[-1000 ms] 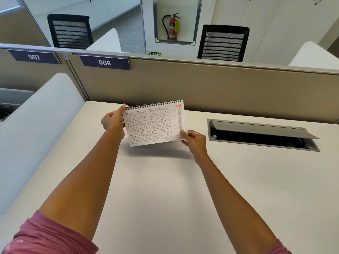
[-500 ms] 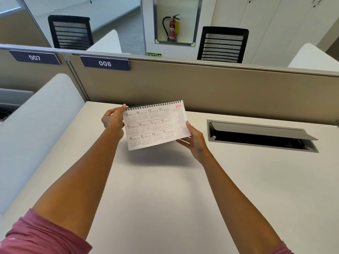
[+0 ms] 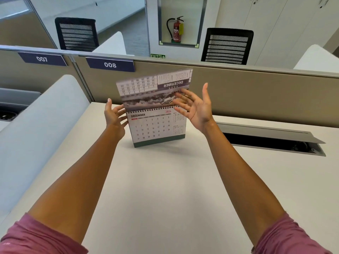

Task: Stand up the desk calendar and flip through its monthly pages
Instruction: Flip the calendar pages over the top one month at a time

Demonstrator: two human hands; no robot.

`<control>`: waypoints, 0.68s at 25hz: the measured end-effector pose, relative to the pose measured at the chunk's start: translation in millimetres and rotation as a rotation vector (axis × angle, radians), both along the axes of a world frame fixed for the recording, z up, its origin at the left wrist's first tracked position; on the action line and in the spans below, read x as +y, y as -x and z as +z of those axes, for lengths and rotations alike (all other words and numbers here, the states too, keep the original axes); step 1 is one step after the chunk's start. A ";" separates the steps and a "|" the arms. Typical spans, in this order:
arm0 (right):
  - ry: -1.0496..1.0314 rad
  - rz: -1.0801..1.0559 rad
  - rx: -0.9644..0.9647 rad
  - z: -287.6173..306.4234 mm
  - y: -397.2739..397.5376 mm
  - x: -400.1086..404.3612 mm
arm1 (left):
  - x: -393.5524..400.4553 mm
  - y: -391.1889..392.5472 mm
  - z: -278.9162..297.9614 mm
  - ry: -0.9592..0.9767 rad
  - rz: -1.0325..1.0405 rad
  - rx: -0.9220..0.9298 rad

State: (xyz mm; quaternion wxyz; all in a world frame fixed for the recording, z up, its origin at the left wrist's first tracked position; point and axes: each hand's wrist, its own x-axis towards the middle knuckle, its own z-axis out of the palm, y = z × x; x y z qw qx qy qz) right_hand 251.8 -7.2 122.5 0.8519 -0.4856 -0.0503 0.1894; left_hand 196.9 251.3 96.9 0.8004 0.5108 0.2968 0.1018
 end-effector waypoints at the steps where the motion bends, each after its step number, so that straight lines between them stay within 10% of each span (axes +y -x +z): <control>1: 0.016 0.004 -0.010 3.7 -6.5 3.3 | -1.2 -0.5 -1.4 -0.008 -0.003 0.000; 7: 0.146 -0.030 0.001 -2.4 -23.7 13.4 | -6.7 -4.5 -13.2 -0.161 0.042 0.006; 12: 0.235 -0.450 0.021 -43.0 -20.4 7.1 | -7.2 -3.5 -28.1 -0.253 0.075 0.066; 17: 0.718 -0.509 0.027 -96.7 1.3 5.3 | -12.2 -2.0 -30.7 -0.167 0.139 0.068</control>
